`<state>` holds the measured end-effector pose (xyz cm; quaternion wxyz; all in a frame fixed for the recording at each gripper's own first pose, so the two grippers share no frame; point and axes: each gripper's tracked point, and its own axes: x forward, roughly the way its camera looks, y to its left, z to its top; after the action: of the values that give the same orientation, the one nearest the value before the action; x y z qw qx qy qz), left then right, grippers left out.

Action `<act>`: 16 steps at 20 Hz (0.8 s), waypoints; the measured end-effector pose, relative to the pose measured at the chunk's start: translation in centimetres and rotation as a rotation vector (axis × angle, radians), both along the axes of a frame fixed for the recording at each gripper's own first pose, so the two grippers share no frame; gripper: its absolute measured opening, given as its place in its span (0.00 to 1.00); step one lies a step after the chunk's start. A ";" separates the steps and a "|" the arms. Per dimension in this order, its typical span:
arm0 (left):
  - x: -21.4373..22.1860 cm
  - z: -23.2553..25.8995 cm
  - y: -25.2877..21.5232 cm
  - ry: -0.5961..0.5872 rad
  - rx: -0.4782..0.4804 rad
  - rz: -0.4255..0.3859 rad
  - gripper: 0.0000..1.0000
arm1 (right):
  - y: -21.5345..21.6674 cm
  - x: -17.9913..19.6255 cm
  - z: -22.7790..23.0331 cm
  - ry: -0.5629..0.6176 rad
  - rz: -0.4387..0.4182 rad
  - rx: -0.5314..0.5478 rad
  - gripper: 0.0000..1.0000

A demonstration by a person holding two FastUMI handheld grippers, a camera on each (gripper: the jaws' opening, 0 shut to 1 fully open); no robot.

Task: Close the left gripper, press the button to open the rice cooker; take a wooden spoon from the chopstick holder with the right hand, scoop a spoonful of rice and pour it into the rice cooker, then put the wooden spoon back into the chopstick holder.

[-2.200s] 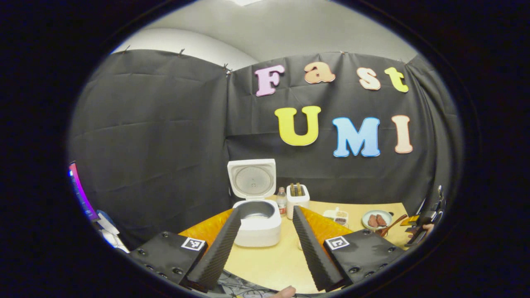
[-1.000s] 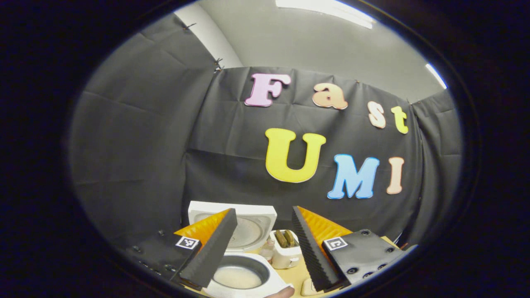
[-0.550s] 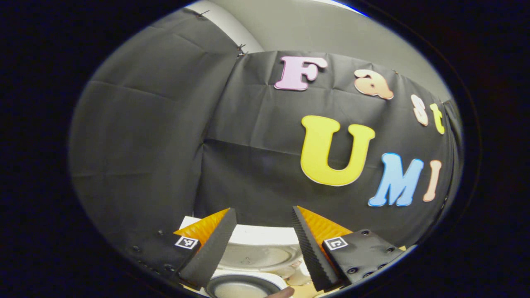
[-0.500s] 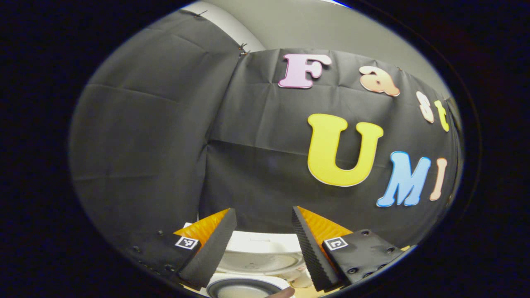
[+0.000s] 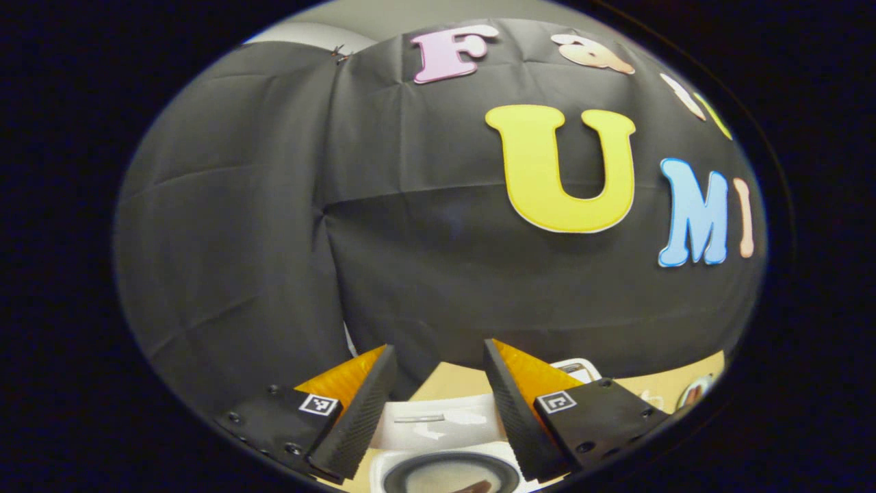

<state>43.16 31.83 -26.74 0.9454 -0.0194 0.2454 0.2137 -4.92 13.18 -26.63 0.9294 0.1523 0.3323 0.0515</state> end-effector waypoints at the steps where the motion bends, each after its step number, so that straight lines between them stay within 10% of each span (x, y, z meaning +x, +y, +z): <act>1: -0.1 0.2 -0.8 0.003 0.004 0.003 0.89 | 0.0 0.1 0.3 -0.006 0.002 0.003 0.98; 16: -20.1 -12.0 -10.0 0.147 -0.008 -0.015 0.99 | 1.0 -2.5 -1.8 0.052 0.021 0.062 0.98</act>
<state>23.04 21.83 -38.77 0.9263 -0.0058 0.3152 0.2065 -7.45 14.15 -28.41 0.9147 0.1786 0.3561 0.0674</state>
